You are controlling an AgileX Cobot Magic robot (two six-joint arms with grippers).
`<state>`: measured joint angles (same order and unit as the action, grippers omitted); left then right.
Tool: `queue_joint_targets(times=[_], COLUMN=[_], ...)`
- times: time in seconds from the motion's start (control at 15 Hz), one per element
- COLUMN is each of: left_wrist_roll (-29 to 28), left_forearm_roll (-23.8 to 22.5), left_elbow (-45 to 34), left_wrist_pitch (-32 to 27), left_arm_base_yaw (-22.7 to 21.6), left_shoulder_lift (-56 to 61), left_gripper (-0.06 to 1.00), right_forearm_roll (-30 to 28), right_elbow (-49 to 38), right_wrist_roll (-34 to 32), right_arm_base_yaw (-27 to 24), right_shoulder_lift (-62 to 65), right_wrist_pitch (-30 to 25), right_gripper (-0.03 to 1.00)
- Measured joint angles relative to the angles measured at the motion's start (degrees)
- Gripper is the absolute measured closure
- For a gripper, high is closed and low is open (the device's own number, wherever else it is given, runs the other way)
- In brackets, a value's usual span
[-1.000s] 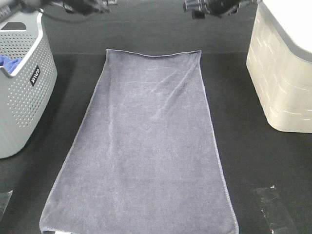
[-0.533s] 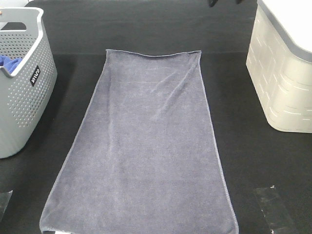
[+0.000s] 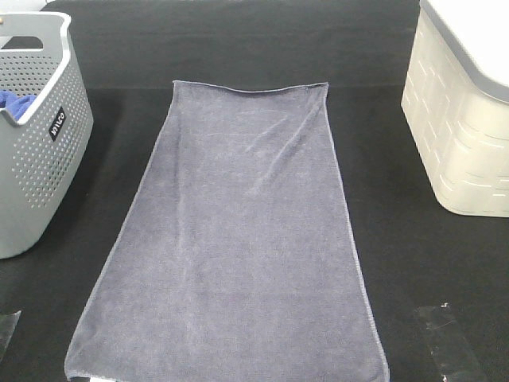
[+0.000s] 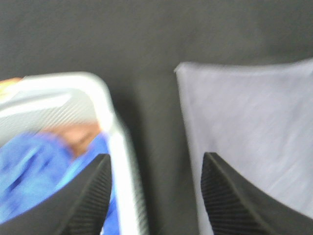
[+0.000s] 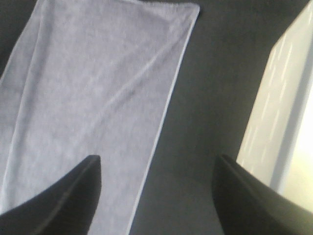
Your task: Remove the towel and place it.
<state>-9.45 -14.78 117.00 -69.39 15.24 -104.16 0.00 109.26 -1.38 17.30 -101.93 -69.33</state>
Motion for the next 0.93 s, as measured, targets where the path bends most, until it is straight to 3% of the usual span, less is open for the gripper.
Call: queue_joint_targets(times=[0.53, 0.8, 0.93], left_wrist_roll=[-4.58, -4.76, -3.9], left_forearm_roll=[-0.52, 2.18, 4.7], left_elbow=[-52.02, -71.51, -76.89], left_wrist_pitch=[-0.29, -0.52, -0.57], left_arm_base_yaw=[0.0, 0.0, 0.0], left_shoulder_lift=[40.11, 63.2, 73.22], left_gripper=[0.41, 0.41, 0.41], right_forearm_roll=[0.34, 0.34, 0.34], right_elbow=[-37.36, -56.95, -64.0], right_wrist_roll=[0.0, 0.0, 0.0], right_arm_base_yaw=[0.0, 0.0, 0.0], right_shoulder_lift=[27.1, 43.32, 50.71], right_wrist_pitch=[-0.23, -0.4, -0.46], right_gripper=[0.35, 0.35, 0.35])
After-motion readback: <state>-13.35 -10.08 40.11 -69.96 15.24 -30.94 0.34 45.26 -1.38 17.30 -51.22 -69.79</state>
